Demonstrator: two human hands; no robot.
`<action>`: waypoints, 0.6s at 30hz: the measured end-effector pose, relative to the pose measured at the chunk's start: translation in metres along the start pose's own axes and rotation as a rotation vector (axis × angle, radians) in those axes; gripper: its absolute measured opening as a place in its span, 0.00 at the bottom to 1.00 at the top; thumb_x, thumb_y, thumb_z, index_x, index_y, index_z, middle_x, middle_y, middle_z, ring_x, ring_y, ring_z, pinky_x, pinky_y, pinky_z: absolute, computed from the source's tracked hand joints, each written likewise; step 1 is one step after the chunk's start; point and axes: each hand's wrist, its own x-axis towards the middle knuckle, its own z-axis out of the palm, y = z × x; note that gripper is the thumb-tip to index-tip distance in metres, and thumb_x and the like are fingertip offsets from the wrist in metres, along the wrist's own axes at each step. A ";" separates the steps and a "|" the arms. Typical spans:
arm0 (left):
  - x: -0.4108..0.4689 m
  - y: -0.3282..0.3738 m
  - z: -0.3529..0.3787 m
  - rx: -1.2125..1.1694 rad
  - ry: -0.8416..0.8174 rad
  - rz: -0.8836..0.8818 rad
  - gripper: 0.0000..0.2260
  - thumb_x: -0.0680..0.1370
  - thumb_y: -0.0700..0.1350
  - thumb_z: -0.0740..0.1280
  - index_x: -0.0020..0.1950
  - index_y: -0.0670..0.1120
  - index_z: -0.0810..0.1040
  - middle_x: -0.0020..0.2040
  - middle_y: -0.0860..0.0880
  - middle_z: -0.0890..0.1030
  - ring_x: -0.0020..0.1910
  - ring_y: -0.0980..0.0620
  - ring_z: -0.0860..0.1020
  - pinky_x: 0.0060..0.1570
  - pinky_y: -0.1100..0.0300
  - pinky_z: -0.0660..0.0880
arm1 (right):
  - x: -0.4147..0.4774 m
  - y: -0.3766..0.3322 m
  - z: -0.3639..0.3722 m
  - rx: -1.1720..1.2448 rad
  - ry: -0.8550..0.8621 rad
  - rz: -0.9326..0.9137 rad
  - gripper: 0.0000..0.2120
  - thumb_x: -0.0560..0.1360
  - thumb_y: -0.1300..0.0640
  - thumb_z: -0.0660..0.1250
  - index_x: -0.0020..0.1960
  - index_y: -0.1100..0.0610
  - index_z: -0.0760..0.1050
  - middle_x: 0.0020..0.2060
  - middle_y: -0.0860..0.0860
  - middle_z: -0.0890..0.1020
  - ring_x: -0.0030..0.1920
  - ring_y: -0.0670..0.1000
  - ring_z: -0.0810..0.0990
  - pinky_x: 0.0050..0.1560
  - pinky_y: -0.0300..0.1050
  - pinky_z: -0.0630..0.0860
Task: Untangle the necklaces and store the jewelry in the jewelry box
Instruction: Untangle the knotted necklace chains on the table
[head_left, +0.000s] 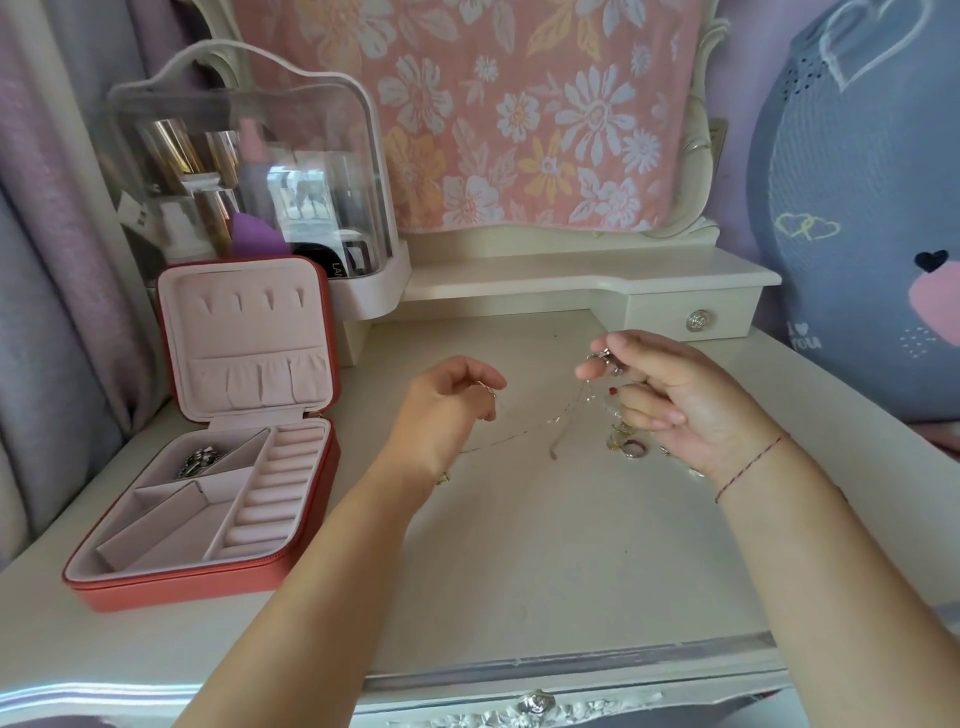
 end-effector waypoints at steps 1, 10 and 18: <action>-0.001 0.000 0.001 0.013 -0.023 0.019 0.11 0.73 0.33 0.60 0.47 0.45 0.78 0.37 0.47 0.76 0.20 0.61 0.64 0.21 0.69 0.59 | 0.000 0.000 0.000 -0.009 -0.019 0.011 0.10 0.71 0.51 0.64 0.47 0.57 0.77 0.43 0.54 0.85 0.17 0.41 0.54 0.23 0.35 0.52; -0.008 -0.004 -0.002 0.137 -0.276 0.106 0.21 0.67 0.38 0.65 0.57 0.55 0.76 0.56 0.57 0.76 0.52 0.59 0.75 0.47 0.71 0.70 | -0.001 -0.025 0.015 -0.030 -0.265 0.147 0.16 0.73 0.55 0.61 0.58 0.58 0.77 0.57 0.57 0.82 0.17 0.39 0.55 0.22 0.32 0.54; -0.008 -0.001 -0.010 -0.102 -0.680 0.141 0.38 0.66 0.39 0.73 0.74 0.51 0.63 0.70 0.55 0.72 0.72 0.59 0.67 0.71 0.60 0.62 | 0.001 -0.040 0.018 0.075 -0.523 0.223 0.20 0.68 0.49 0.72 0.58 0.55 0.80 0.63 0.54 0.79 0.15 0.39 0.60 0.21 0.30 0.57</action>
